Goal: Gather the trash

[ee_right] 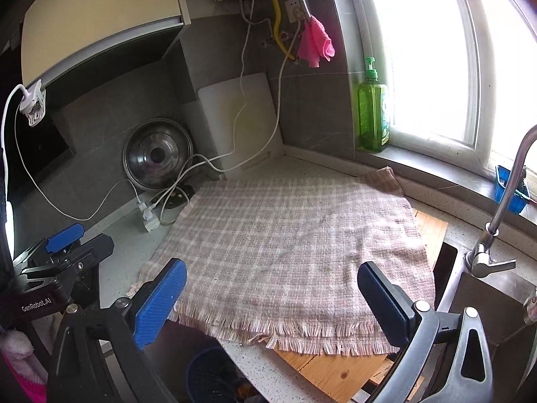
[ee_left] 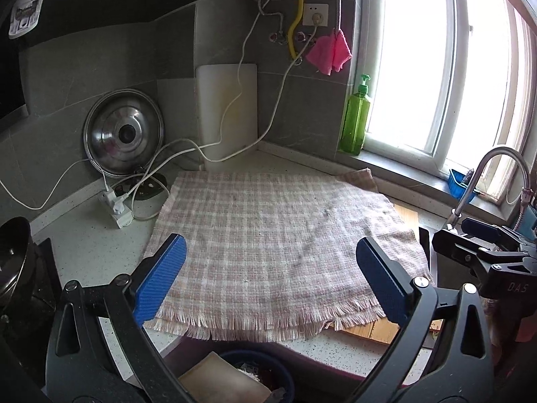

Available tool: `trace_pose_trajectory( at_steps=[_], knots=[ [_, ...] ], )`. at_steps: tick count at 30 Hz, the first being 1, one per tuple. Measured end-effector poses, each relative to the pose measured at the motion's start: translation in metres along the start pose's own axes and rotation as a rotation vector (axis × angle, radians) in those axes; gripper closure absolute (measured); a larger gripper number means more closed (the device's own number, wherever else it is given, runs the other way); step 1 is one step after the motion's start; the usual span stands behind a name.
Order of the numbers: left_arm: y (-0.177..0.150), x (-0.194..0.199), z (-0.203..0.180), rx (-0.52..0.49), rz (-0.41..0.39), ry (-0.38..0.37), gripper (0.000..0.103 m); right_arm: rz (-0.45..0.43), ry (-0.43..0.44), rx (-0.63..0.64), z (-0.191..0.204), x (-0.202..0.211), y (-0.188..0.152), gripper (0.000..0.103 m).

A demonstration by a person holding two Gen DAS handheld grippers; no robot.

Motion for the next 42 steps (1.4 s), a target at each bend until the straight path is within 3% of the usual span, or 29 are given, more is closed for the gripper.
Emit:
trace_pose_trajectory(
  at_steps=[42],
  knots=[
    [0.013,-0.017,0.015,0.010,-0.002,0.059,0.000,0.022,0.004,-0.007,0.000,-0.038,0.013,0.000]
  ],
)
Point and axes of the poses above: each gripper's, at about its wrist camera, not at the fingertips, and x roughly against the way its jaws point, z to its left, y to its top, the point moved 5 cm from there along -x, roughly the way its jaws point, and after that the axes turned 1 degree about -x, right-handed, at the moved point
